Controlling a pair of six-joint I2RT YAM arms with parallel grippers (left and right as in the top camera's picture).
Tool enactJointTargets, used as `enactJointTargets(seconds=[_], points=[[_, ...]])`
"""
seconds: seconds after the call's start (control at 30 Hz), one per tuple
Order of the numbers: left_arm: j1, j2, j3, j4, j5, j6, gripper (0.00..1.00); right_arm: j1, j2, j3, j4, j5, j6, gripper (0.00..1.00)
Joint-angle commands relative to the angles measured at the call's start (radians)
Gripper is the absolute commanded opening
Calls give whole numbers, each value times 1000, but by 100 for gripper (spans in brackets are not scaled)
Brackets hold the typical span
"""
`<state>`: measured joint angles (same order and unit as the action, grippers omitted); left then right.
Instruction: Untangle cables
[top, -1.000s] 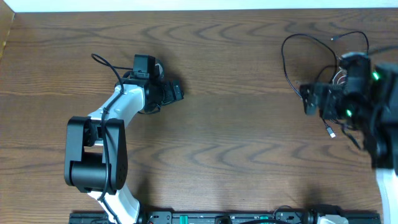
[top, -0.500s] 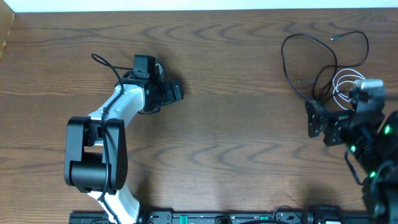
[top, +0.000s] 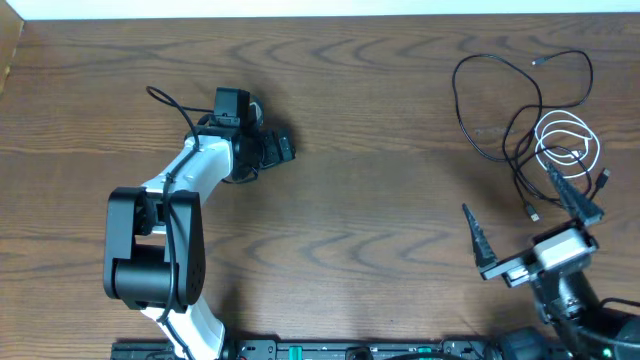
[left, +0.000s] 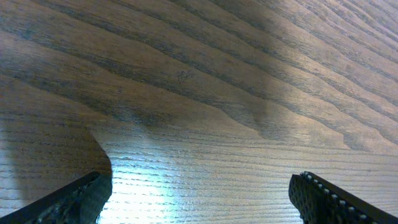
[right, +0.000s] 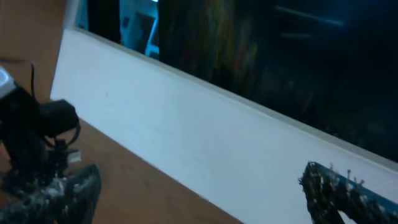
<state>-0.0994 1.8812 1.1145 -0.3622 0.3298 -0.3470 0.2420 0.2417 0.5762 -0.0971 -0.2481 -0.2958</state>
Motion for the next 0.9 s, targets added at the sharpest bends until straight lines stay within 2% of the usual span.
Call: enactJointTargets(seconds=[0.0, 0.17, 0.33, 0.5, 0.6, 0.73, 0.87], points=[[9, 64, -43, -26, -53, -18, 98, -40, -38, -90, 50, -66, -42, 99], [9, 64, -43, -26, -53, -18, 98, -91, -90, -236, 193, -151, -34, 99], [9, 64, -43, -26, -53, -18, 98, -91, -152, -368, 358, -101, 23, 99], [9, 64, -43, -26, -53, -18, 98, -90, -240, -498, 450, -93, 44, 99], [9, 64, -43, -26, -53, -18, 98, -91, -236, -570, 514, -62, 106, 99], [9, 64, -43, -26, -54, -17, 98, -90, -236, -571, 404, -11, 194, 99], [9, 64, -43, -26, -53, -18, 98, -90, -236, -571, 293, -11, 194, 99]])
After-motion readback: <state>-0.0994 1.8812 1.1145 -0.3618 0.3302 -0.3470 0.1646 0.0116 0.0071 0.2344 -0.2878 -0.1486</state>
